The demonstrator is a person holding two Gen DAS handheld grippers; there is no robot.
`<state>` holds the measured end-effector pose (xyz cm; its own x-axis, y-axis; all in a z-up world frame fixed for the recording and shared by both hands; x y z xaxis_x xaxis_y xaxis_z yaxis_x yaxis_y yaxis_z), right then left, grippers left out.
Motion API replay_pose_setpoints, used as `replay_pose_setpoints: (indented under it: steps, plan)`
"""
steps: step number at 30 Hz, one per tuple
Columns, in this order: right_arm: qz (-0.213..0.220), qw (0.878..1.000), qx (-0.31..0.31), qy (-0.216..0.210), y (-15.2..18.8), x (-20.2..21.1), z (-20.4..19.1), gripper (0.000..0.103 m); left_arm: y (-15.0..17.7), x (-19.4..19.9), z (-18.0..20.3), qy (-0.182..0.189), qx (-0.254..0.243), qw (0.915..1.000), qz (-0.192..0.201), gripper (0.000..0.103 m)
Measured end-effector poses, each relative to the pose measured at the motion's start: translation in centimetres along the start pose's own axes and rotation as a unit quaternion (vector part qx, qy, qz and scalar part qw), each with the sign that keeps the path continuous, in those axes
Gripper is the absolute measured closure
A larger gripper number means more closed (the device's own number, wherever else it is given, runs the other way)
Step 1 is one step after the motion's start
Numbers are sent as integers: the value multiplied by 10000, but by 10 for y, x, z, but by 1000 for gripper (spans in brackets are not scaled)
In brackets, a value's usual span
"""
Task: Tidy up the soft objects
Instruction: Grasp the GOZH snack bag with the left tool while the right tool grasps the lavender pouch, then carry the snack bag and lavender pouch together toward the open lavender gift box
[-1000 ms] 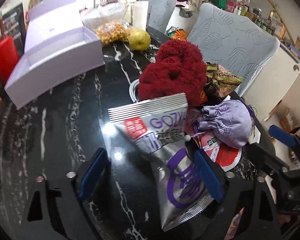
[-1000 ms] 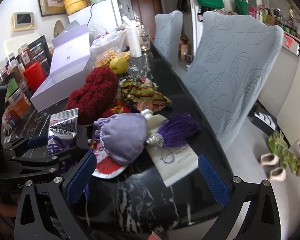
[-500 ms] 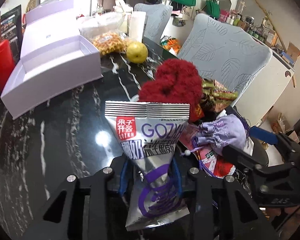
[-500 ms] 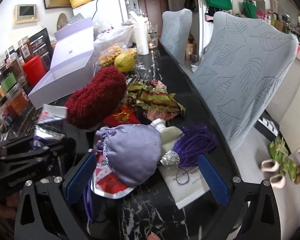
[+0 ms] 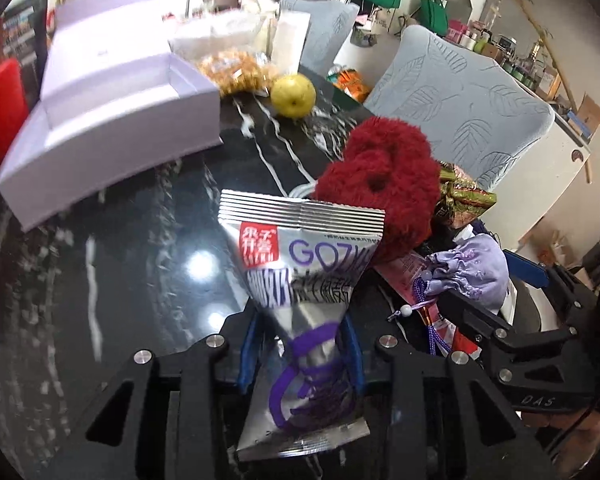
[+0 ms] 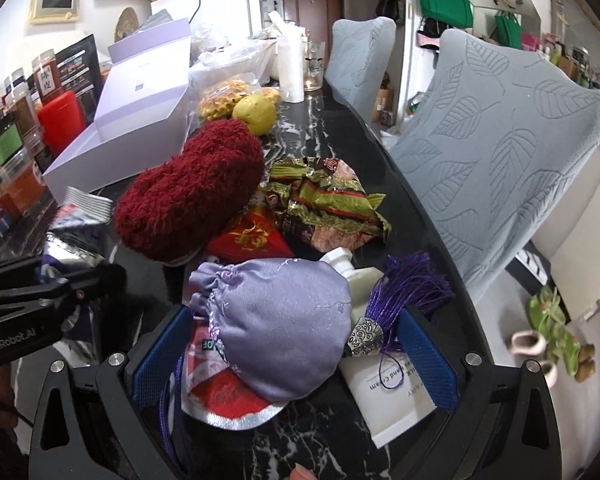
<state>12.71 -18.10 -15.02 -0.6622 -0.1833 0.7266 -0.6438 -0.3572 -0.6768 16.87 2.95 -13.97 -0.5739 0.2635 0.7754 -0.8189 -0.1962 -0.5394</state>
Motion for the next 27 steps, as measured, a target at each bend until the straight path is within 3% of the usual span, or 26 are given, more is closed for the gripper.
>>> replay_pose_setpoints:
  steps: [7,10,12,15,27]
  plan:
    - [76,9999,17,92,-2,-2,0,5,-3,-11,8,-90,-180,9998,-6,67]
    - [108,9997,110,193,-3,1,1,21,-4,-13,9,-130,-199,9997,44,68]
    - [173,9996,71,229,-4,5,5,43,-4,-12,8,-114,-188,9997,72,68]
    - [264,9996,-142,-13,-4,10,10,51,-2,-8,10,-49,-200,9997,104,69]
    - [697,9974,-145,-98,-14,44,3,54,-10,30,6,70,-75,9985,545,70]
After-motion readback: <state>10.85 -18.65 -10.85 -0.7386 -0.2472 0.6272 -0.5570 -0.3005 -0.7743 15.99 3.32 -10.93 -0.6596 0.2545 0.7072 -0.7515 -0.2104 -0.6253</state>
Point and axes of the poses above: each gripper's, at about its wrist camera, not at the fingertips, and x roughly against the way its jaws point, z to its right, y to its underside, the point moved 7 cm from there along -x, roughly the way its jaws point, and after that the axes turned 13 degrees about x, right-handed, at the moved point
